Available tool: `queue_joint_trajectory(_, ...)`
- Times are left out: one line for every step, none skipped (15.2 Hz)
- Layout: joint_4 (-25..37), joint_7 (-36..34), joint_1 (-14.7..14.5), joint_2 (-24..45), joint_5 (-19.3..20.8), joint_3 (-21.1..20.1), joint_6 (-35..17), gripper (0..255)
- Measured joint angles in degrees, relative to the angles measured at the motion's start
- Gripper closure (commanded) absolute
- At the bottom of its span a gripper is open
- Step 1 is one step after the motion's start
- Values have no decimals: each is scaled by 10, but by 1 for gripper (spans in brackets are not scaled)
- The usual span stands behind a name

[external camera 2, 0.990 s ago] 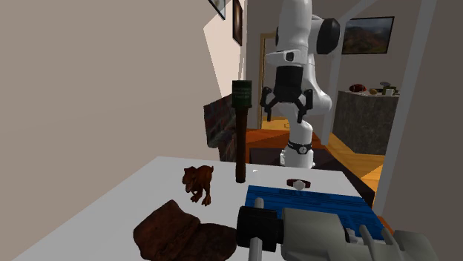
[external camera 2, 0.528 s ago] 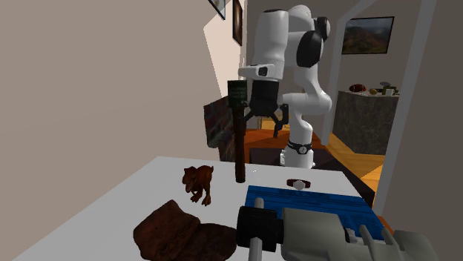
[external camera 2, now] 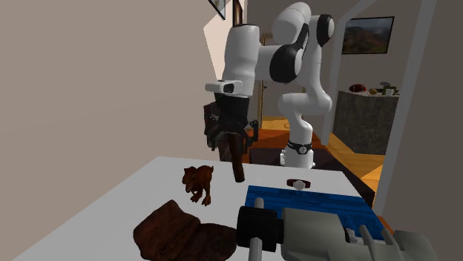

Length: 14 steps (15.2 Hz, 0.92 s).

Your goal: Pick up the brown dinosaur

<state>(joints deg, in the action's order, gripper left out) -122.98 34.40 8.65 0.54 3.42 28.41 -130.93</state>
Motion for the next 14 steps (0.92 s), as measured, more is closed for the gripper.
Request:
queue_joint_trajectory(12, 13, 4, 18, -10, 4, -6, 0)
queue_joint_trajectory(25, 27, 10, 40, -22, 7, -15, 0)
queue_joint_trajectory(38, 40, 15, 62, -35, 9, -23, 0)
queue_joint_trajectory(56, 55, 23, 84, -48, 10, -25, 0)
queue_joint_trajectory(76, 66, 29, 107, -61, 9, -27, 0)
queue_joint_trajectory(93, 79, 38, 124, -72, 9, -27, 0)
queue_joint_trajectory(97, 86, 42, 134, -78, 9, -33, 0)
queue_joint_trajectory(99, 92, 47, 142, -84, 8, -38, 0)
queue_joint_trajectory(97, 95, 48, 147, -87, 7, -45, 0)
queue_joint_trajectory(96, 98, 50, 154, -91, 6, -52, 0)
queue_joint_trajectory(94, 101, 52, 158, -94, 5, -57, 0)
queue_joint_trajectory(91, 102, 53, 162, -97, 3, -64, 0)
queue_joint_trajectory(89, 106, 55, 167, -101, 2, -71, 0)
queue_joint_trajectory(88, 107, 56, 171, -103, 1, -75, 0)
